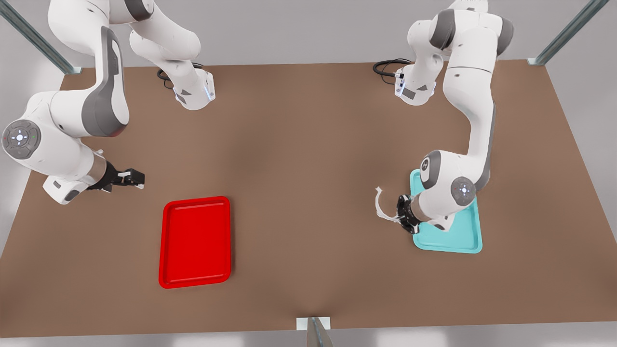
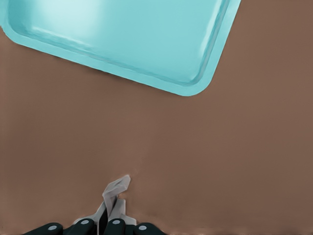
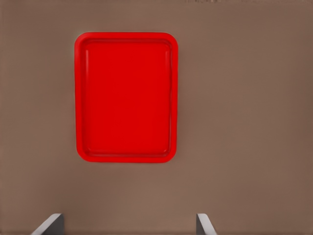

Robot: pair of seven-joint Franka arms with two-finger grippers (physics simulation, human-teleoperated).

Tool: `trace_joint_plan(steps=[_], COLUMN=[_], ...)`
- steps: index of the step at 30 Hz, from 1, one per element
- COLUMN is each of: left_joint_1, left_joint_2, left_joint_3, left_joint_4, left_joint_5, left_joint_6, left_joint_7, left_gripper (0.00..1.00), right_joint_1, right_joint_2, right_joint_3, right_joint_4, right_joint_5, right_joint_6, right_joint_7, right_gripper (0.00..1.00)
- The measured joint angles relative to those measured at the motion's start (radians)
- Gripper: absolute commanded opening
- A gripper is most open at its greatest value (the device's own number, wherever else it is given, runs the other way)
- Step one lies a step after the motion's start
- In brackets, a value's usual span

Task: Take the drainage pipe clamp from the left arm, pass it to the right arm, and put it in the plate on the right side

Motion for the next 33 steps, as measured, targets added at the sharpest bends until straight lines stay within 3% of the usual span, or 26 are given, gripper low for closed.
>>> trace_joint_plan(steps=[5, 12, 20, 33], left_joint_1=[-0.196, -0.354, -0.413, -0.427], left_joint_2=[0.077, 0.109, 0.164, 0.190], left_joint_3=[-0.002, 0.002, 0.005, 0.004], left_joint_4=[0.113, 0.238, 0.309, 0.349], left_joint_5=[-0.071, -0.088, -0.090, -0.091], left_joint_6=[-0.019, 0.018, 0.096, 0.154], left_joint_7=[-0.258, -0.623, -0.956, -0.956], left_gripper=[0.21, 0.21, 0.21, 0.21], right_joint_1=[-0.005, 0.034, 0.174, 0.313], right_joint_2=[0.010, 0.121, 0.172, 0.221], right_joint_3=[0.001, 0.090, 0.118, 0.195], right_joint_4=[0.007, 0.082, 0.083, 0.057], right_joint_5=[0.004, 0.027, 0.037, 0.085], right_joint_6=[0.003, 0.018, 0.081, 0.102], right_joint_7=[0.000, 0.004, 0.018, 0.164], right_gripper=[1.00, 1.00, 1.00, 1.00])
